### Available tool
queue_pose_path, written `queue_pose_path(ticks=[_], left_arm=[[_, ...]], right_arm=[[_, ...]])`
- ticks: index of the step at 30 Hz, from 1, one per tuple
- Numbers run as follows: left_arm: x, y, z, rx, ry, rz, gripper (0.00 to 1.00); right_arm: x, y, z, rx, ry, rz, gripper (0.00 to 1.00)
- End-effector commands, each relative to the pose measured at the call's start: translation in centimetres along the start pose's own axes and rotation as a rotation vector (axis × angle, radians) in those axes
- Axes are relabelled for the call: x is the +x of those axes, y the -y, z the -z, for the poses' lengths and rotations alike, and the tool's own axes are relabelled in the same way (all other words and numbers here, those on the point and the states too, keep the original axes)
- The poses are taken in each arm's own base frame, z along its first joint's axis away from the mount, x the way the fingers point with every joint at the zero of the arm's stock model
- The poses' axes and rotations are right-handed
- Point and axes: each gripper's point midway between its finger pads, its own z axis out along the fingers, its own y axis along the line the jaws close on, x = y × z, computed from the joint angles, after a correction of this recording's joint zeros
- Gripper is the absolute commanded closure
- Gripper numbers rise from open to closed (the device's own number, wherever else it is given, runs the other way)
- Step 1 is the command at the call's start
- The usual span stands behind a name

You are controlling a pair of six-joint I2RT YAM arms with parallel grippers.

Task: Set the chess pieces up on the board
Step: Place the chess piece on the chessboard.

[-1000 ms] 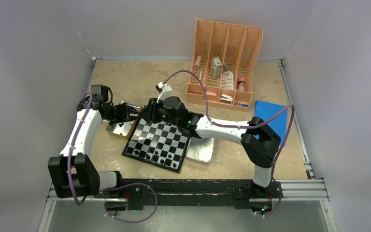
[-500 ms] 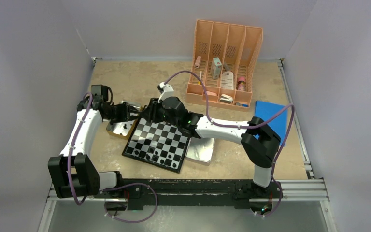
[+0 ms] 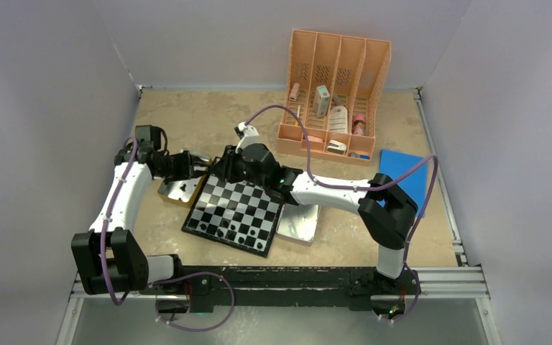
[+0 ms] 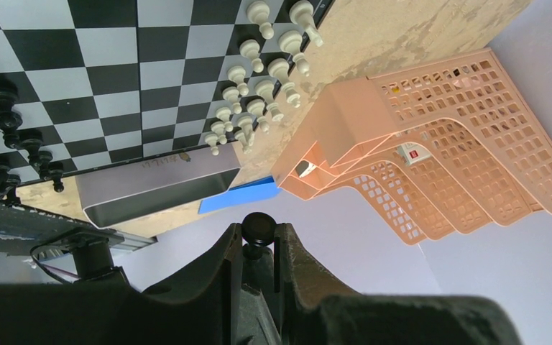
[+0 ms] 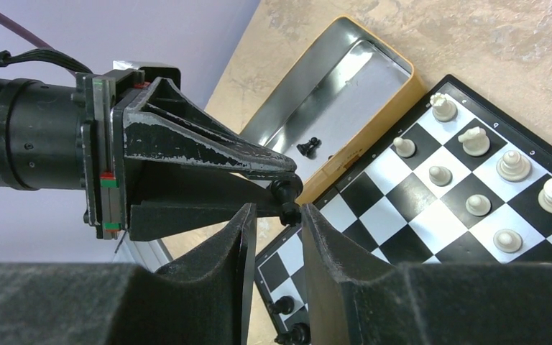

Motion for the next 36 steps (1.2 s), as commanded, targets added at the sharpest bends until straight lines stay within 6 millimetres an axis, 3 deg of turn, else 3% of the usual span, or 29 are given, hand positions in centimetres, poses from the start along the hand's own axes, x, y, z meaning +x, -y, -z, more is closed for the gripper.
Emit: queue_pose_path(ticks=[1, 5, 10, 16, 21, 28, 33, 36], left_arm=[[1.4, 1.1, 0.6, 0.047, -0.059, -0.002, 1.00], [1.4, 1.1, 0.6, 0.049, -0.061, -0.006, 1.00], [1.6, 0.8, 0.5, 0.044, -0.066, -0.007, 1.00], [1.6, 0.5, 0.3, 0.032, -0.066, -0.004, 1.00], [1.6, 0.6, 0.3, 0.034, -0.065, -0.007, 1.00], [1.6, 0.6, 0.4, 0.032, -0.059, -0.008, 0.99], [1.2, 1.0, 0.8, 0.050, -0.021, -0.046, 0.59], [0.8, 2.6, 2.4, 0.102, 0.070, -0.125, 0.43]], right_arm=[[-1.9, -1.7, -0.4, -0.050, 0.049, -0.027, 0.68], [-2.0, -1.8, -0.5, -0.055, 0.053, -0.029, 0.70], [-2.4, -2.0, -0.3, -0.072, 0.071, -0.027, 0.82], [-2.9, -2.3, -0.1, -0.083, 0.090, -0.034, 0.74], [-3.2, -2.3, -0.1, -0.081, 0.097, -0.035, 0.73], [-3.6, -2.3, 0.5, -0.084, 0.119, -0.032, 0.93], [-3.9, -2.1, 0.9, -0.062, 0.115, 0.013, 0.97], [-3.4, -1.7, 1.2, -0.025, 0.071, 0.027, 0.97]])
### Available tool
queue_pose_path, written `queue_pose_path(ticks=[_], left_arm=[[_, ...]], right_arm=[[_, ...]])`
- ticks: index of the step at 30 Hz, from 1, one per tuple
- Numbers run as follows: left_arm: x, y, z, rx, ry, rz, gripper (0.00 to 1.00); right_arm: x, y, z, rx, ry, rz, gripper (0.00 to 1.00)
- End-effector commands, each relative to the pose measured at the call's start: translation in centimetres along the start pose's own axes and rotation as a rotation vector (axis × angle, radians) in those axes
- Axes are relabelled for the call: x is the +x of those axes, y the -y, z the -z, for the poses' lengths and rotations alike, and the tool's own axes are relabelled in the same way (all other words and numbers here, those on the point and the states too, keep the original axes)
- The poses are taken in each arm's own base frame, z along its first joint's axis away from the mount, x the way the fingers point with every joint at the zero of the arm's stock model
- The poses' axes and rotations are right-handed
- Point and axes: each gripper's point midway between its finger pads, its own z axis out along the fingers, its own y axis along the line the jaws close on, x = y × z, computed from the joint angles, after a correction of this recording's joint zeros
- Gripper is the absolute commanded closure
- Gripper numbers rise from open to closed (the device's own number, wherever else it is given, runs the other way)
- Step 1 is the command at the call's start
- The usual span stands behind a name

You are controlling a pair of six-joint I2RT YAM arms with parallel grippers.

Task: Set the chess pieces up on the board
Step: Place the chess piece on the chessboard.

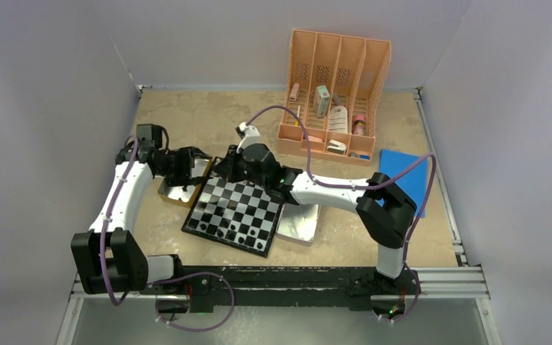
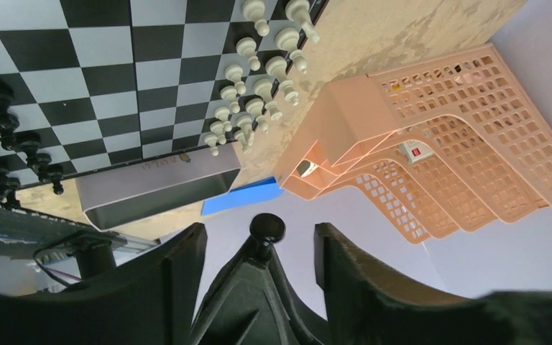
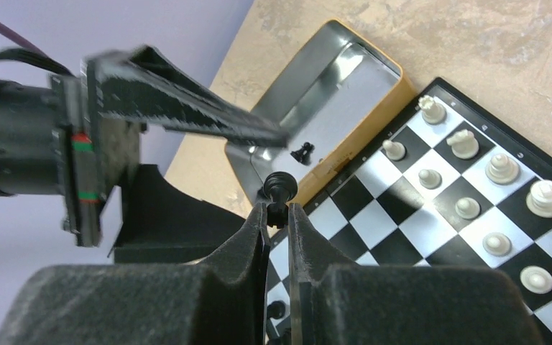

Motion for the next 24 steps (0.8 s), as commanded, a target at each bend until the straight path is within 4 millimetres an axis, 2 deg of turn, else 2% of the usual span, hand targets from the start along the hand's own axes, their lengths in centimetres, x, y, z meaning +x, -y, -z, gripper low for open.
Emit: queue_pose_path(ticks=[1, 3, 8, 11, 15, 19, 24], left_arm=[[0.1, 2.8, 3.4, 0.103, 0.124, -0.145, 0.40], [-0.5, 4.1, 5.5, 0.140, 0.233, -0.202, 0.37], [-1.0, 7.8, 12.5, 0.292, 0.495, -0.417, 0.36], [0.4, 10.1, 16.9, 0.428, 0.586, -0.571, 0.37], [3.1, 11.9, 22.1, 0.620, 0.651, -0.706, 0.38], [4.2, 12.0, 25.4, 0.700, 0.697, -0.698, 0.39], [5.3, 11.8, 27.6, 0.755, 0.701, -0.673, 0.40]], right_arm=[[-3.3, -2.2, 1.8, -0.015, 0.044, 0.032, 0.97], [-3.3, -1.7, 2.0, 0.022, 0.031, 0.056, 0.96], [0.0, -1.5, 2.6, 0.092, -0.111, 0.093, 0.95], [3.0, -2.4, 2.4, 0.141, -0.204, 0.153, 0.94], [6.4, -3.6, 2.0, 0.181, -0.308, 0.202, 0.94], [8.9, -5.4, 1.5, 0.170, -0.361, 0.228, 0.93], [12.5, -5.6, 0.6, 0.197, -0.464, 0.270, 0.92]])
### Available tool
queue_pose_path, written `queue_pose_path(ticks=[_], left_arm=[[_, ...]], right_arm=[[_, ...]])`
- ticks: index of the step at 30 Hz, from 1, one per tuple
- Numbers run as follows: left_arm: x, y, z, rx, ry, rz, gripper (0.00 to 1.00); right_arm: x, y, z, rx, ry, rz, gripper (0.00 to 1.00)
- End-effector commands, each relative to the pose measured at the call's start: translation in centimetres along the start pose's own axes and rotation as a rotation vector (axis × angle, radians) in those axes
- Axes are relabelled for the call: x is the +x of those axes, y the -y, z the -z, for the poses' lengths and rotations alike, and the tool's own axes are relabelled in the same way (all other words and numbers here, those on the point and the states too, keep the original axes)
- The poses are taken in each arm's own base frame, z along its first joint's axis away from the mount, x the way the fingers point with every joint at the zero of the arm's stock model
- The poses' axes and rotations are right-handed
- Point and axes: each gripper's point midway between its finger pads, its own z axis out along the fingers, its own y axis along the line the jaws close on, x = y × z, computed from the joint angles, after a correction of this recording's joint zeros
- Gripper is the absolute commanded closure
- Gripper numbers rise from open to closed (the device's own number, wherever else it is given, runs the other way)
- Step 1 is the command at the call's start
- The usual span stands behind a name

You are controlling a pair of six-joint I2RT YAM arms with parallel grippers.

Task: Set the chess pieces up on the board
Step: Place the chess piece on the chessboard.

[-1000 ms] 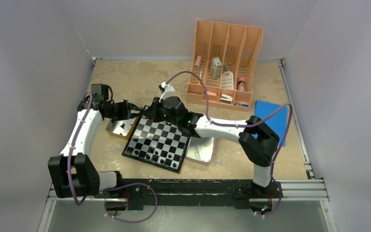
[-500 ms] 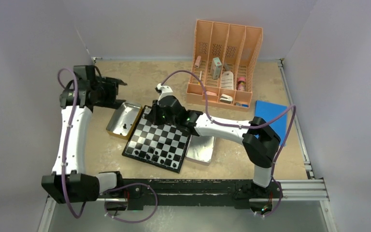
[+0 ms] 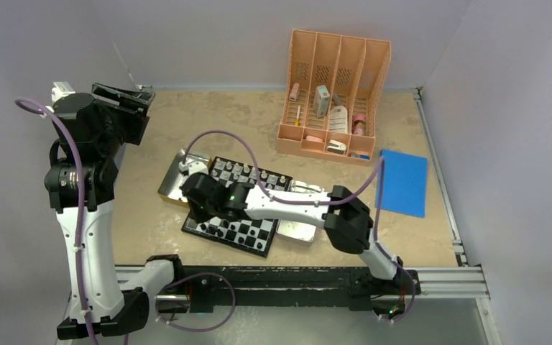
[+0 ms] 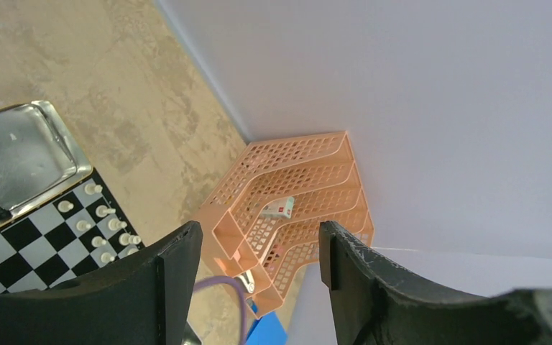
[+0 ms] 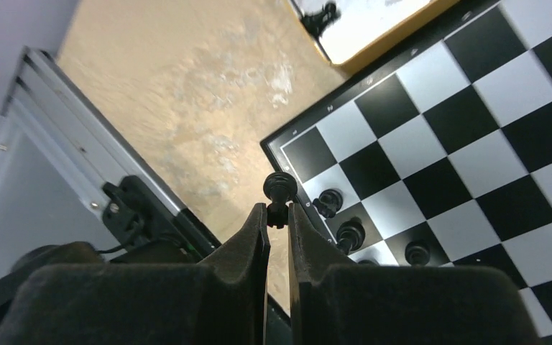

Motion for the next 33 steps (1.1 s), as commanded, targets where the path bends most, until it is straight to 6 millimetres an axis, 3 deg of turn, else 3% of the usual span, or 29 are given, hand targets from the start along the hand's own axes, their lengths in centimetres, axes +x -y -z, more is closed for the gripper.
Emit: queue_pose_path(ticks=[1, 12, 33], left_arm=[[-1.7, 2.0, 1.4, 0.060, 0.068, -0.012, 0.41], [-2.7, 2.6, 2.0, 0.073, 0.112, -0.017, 0.42], [-3.3, 2.4, 2.2, 0.068, 0.153, -0.055, 0.43]], right_arm=[[1.1, 0.1, -0.5, 0.062, -0.067, 0.044, 0.92], [2.5, 0.3, -3.2, 0.097, -0.118, 0.088, 0.89], [4.0, 0.3, -5.0, 0.096, -0.185, 0.112, 0.83]])
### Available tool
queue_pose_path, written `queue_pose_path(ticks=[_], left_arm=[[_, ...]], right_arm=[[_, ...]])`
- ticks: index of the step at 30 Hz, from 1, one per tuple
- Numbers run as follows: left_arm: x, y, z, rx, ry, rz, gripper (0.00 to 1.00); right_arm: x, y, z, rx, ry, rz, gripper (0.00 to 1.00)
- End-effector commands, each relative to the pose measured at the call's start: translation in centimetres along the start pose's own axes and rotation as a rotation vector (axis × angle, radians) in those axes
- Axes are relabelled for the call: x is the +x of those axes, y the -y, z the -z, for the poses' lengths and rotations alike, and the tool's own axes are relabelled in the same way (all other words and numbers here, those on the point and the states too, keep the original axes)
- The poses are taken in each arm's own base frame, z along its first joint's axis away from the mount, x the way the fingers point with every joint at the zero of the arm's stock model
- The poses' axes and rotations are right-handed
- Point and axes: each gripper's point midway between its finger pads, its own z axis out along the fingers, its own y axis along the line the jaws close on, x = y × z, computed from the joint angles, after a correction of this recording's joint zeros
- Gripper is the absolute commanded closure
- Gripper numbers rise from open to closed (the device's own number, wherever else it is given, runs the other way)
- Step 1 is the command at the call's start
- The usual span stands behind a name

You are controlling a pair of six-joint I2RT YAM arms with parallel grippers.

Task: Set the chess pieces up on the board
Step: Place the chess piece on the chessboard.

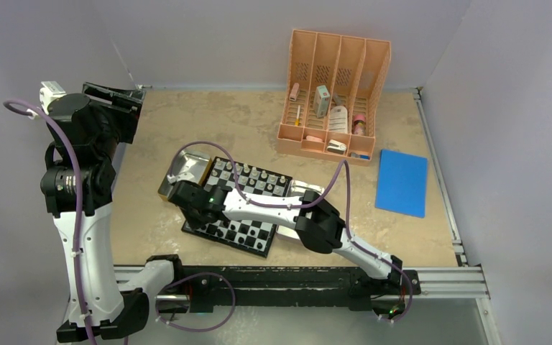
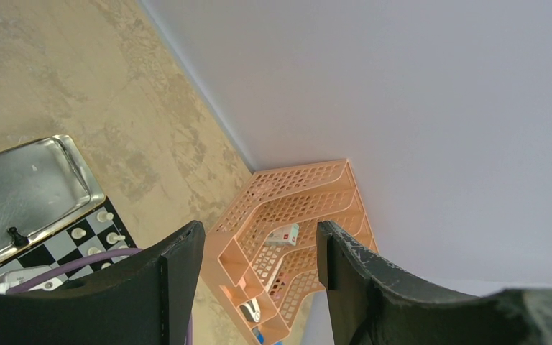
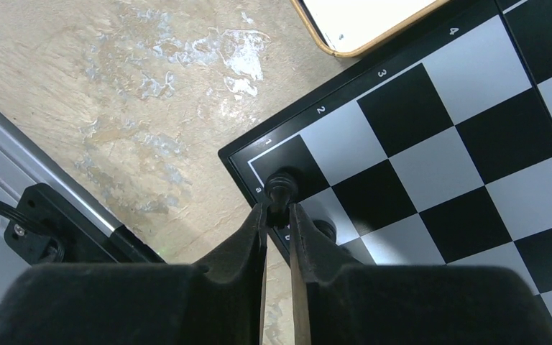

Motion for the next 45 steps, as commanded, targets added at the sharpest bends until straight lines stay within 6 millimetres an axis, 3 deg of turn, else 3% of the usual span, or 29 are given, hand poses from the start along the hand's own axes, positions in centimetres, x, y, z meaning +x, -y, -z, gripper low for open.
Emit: queue_pose_path(ticks=[1, 8, 15, 18, 32, 45], left_arm=[[-1.2, 1.7, 1.0, 0.062, 0.049, -0.027, 0.43], [-1.1, 1.5, 0.8, 0.058, 0.046, -0.028, 0.43], [-1.0, 1.2, 0.3, 0.051, 0.048, -0.043, 0.43], [-0.8, 0.9, 0.1, 0.043, 0.041, -0.041, 0.43], [-0.6, 0.6, -0.3, 0.036, 0.036, -0.044, 0.43], [-0.7, 0.3, -0.5, 0.027, 0.047, -0.057, 0.43]], right_arm=[[-1.2, -0.6, 1.4, -0.016, 0.017, 0.011, 0.82], [-1.5, -0.9, 1.6, -0.026, 0.022, 0.007, 0.75], [-4.4, -2.3, 3.5, -0.073, 0.102, -0.007, 0.70], [-4.8, -1.9, 3.8, -0.076, 0.104, -0.021, 0.71], [-2.3, -0.7, 2.1, -0.051, 0.031, -0.008, 0.67], [-1.6, -0.3, 0.9, -0.038, 0.009, -0.005, 0.72]])
